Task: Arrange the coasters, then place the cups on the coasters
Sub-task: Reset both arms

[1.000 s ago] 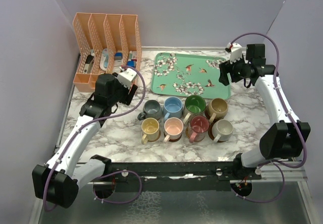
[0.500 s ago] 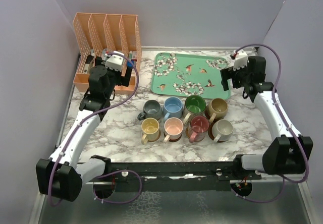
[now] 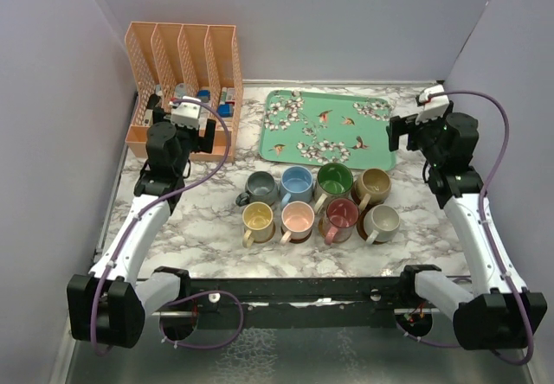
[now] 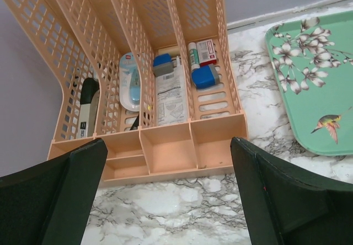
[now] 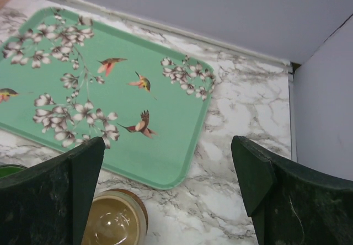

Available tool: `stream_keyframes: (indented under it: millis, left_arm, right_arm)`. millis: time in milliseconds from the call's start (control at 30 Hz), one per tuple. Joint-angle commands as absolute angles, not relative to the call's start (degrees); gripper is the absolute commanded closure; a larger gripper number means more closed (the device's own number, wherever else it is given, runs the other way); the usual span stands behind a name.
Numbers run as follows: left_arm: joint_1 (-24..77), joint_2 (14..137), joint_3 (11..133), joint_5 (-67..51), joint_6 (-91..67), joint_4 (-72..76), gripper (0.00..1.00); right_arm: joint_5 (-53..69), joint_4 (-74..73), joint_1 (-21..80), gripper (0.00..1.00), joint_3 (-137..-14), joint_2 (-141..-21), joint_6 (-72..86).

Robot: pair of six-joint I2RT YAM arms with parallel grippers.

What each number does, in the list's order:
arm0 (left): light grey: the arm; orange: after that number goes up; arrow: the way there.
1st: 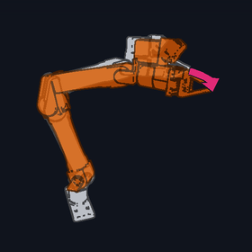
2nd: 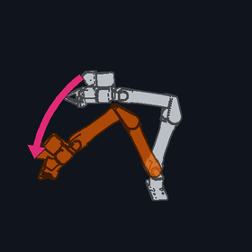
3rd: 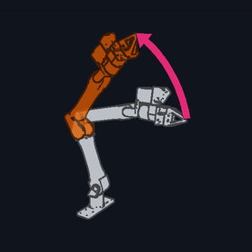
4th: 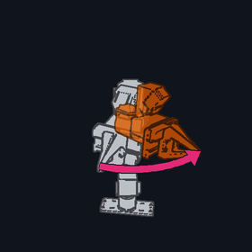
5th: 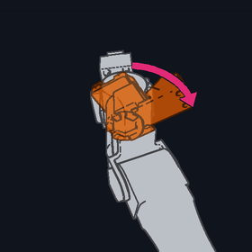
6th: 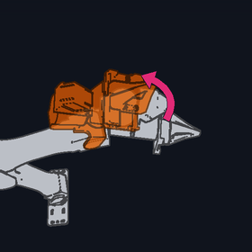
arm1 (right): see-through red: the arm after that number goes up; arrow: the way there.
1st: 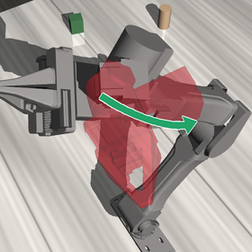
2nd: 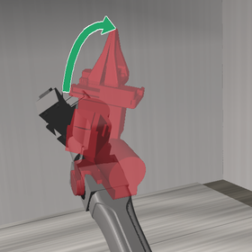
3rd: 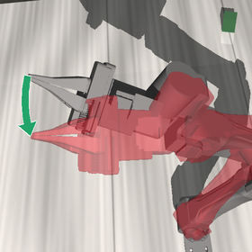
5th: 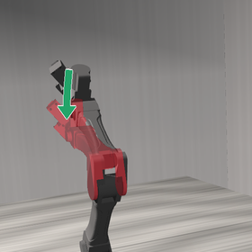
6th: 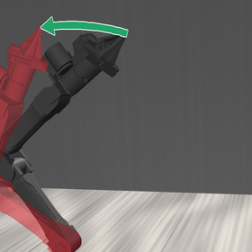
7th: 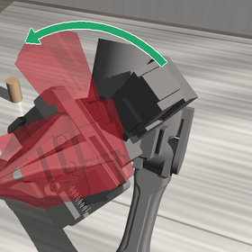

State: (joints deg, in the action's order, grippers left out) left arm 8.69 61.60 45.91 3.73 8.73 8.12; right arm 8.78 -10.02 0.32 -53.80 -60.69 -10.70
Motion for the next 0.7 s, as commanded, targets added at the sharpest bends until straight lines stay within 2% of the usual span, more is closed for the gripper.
stream_keyframes:
  millis: [0, 333, 667]
  left_arm:
    - [8.2, 59.8, 47.4, 4.1, 9.2, 8.1, 0.01]
    - [6.7, 53.8, 46.9, 1.3, 11.3, 4.6, 0.01]
    - [6.6, 53.2, 47.2, -2.8, 10.2, 3.0, 0.01]
  right_arm:
    - [11.3, -8.3, 0.4, 0.00, -52.8, -55.8, -11.6]
    - [8.9, -11.2, -0.4, 0.00, -53.1, -52.6, -13.6]
    - [7.5, -10.8, -1.0, 0.00, -50.7, -48.2, -15.5]
